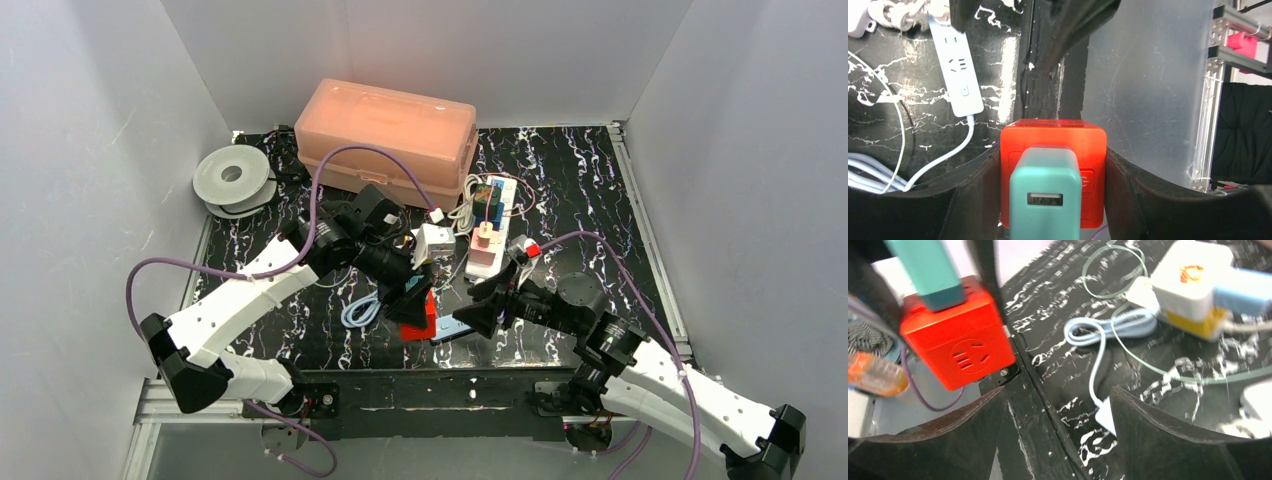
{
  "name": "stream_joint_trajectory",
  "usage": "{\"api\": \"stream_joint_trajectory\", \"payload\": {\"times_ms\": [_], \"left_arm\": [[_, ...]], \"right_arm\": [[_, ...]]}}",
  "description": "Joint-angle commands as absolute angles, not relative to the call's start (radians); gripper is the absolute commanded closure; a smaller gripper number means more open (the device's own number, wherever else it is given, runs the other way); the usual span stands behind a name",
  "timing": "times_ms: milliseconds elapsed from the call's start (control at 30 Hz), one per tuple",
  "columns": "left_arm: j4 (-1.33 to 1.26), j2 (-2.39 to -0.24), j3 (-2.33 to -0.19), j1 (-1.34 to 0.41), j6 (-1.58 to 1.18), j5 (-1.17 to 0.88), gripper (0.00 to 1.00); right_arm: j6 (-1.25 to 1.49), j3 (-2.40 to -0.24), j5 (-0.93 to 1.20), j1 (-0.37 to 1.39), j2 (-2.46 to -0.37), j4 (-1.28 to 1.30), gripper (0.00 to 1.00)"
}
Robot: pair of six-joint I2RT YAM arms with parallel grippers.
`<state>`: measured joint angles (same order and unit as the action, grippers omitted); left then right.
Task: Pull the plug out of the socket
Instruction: Remove the plug from the socket.
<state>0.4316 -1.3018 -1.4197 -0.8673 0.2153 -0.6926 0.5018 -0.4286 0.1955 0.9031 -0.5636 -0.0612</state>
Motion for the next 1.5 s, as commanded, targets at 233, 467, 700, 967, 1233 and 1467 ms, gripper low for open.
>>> {"api": "stream_joint_trajectory", "payload": {"times_ms": [233,467,700,967,1233,1467], "left_arm": [[0.446,-1.283,-1.515,-0.868,0.165,-0.856,0.99],[0.454,-1.281,-1.530,-0.868,0.183,-0.881,0.99],[0.477,-1.282,-1.536,-0.868,0.229,-0.866,1.00],[0.469,-1.294,-1.549,-0.868,0.248,-0.852,1.00],[0.417,-1.298,-1.552,-0.868,0.251,-0.752,1.00],[0.368,-1.290,-1.535,-0.868,0.224,-0.721,1.00]], "right_arm": [[0.319,-0.561,0.583,0.908,-0.707,-0.387,0.13],[0.321,-0.580,0.662,0.933,-0.757,-0.447,0.12],[0.329,-0.577,0.741,0.942,-0.762,-0.458,0.11],[0.387,-0.594,0.757,0.945,-0.798,-0.541,0.10],[0.428,-0.636,0.747,0.953,-0.907,-0.589,0.09],[0.422,-0.655,0.684,0.969,-0.949,-0.592,0.22]]}}
